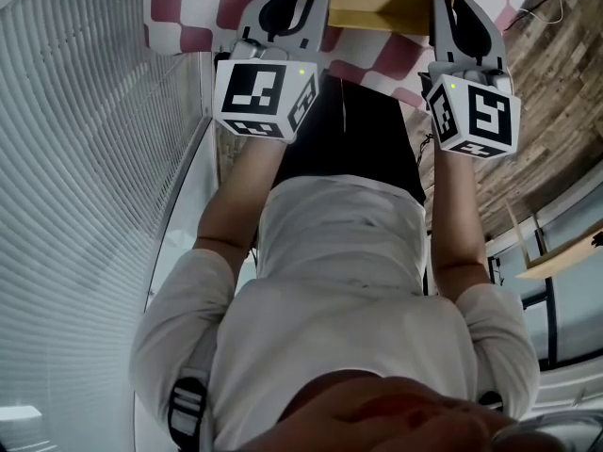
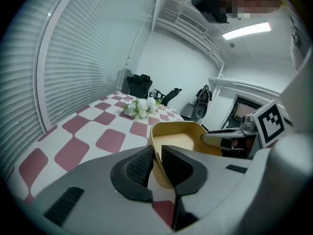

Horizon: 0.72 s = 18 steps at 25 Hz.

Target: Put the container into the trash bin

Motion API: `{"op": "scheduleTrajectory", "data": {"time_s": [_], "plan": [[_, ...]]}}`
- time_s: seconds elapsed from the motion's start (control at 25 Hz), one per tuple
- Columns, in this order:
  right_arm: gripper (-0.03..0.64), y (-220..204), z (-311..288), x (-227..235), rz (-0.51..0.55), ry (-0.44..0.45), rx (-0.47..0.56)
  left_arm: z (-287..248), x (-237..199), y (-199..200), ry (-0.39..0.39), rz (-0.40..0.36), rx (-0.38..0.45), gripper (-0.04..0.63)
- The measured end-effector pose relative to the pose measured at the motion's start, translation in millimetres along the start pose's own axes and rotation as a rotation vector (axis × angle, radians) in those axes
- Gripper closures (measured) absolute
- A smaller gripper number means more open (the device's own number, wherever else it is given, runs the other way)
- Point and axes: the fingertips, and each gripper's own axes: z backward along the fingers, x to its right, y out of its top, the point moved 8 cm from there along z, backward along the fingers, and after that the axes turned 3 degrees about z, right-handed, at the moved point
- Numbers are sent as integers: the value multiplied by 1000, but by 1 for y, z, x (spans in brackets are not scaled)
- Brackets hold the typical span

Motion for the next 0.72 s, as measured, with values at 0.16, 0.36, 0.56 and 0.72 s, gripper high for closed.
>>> {"op": "scheduleTrajectory", "data": {"time_s": [0.16, 0.36, 0.56, 0.72], "plan": [[557, 31, 20, 2, 8, -11, 39, 13, 14, 30, -2, -28, 30, 522], [557, 59, 38, 2, 22, -21, 102, 29, 26, 59, -8, -55, 88, 525], [558, 90, 57, 4, 32, -22, 159, 48, 41, 89, -2, -76, 131, 525], [560, 117, 74, 3, 66, -23, 215, 64, 52, 110, 1, -85, 187, 528]]}}
